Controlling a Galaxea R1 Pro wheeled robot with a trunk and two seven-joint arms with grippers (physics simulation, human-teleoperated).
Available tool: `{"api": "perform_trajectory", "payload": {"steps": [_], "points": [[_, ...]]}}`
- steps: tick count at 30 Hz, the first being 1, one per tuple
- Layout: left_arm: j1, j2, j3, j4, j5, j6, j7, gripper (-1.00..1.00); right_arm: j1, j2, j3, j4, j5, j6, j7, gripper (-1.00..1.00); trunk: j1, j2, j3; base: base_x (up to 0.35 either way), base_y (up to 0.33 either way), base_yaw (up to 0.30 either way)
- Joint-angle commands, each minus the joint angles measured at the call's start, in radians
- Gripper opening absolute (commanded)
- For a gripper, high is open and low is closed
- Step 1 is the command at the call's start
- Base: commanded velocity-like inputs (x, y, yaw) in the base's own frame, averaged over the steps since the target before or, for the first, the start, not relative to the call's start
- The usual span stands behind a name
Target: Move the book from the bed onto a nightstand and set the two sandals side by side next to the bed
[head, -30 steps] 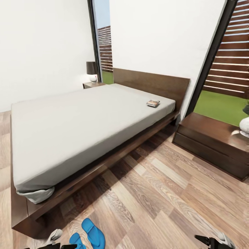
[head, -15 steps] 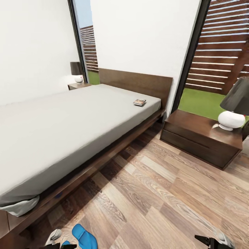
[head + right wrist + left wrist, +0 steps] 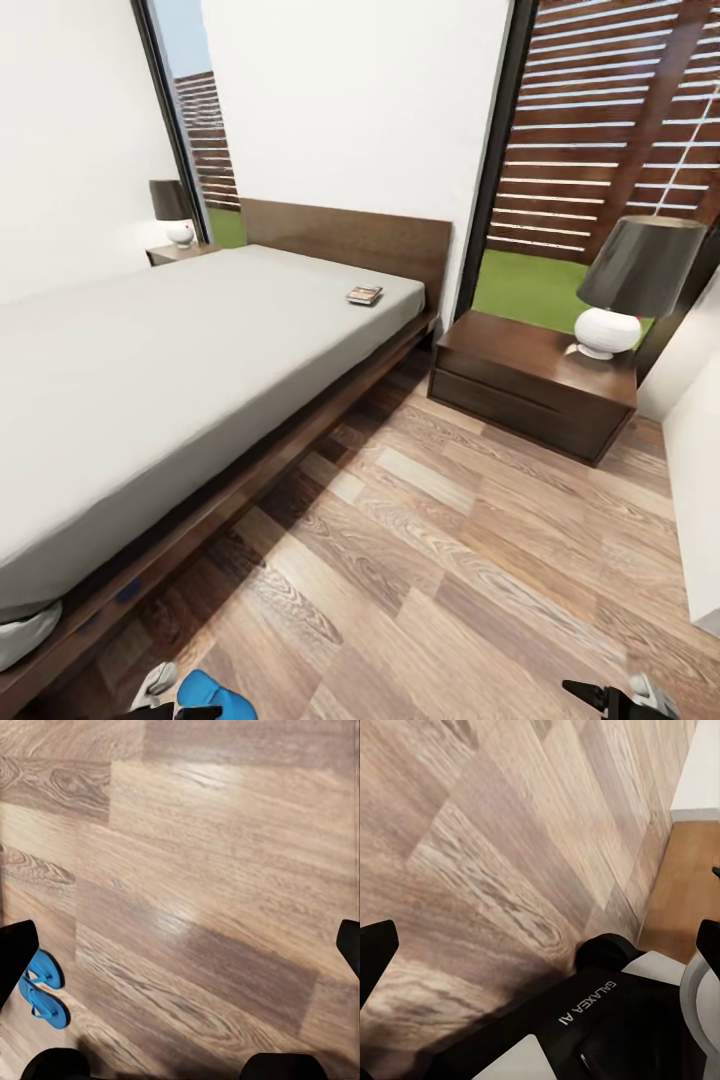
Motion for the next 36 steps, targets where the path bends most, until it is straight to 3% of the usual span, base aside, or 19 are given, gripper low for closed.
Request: {"api": "perform_trajectory", "payload": {"steps": [1,22,36], "points": [[0.0,0.0,-0.004,-0.001,0.007,0.011,-0.004,1.0,-0.002,0.0,-0.008,0.003,-0.001,0.009,0.002,1.0,0.0,0.0,-0.001,0.0,0.0,-0.239],[0.0,0.001,-0.002,-0.001,0.007,0.011,-0.003,1.0,-0.001,0.001,-0.008,0.003,-0.002,0.007,0.002,1.0,0.0,0.0,-0.001,0.0,0.0,-0.096],[0.0,0.002,-0.002,-0.001,0.007,0.011,-0.005,1.0,-0.002,0.001,-0.009,0.003,-0.002,0.007,0.002,1.0,0.0,0.0,-0.001,0.0,0.0,-0.253]]}}
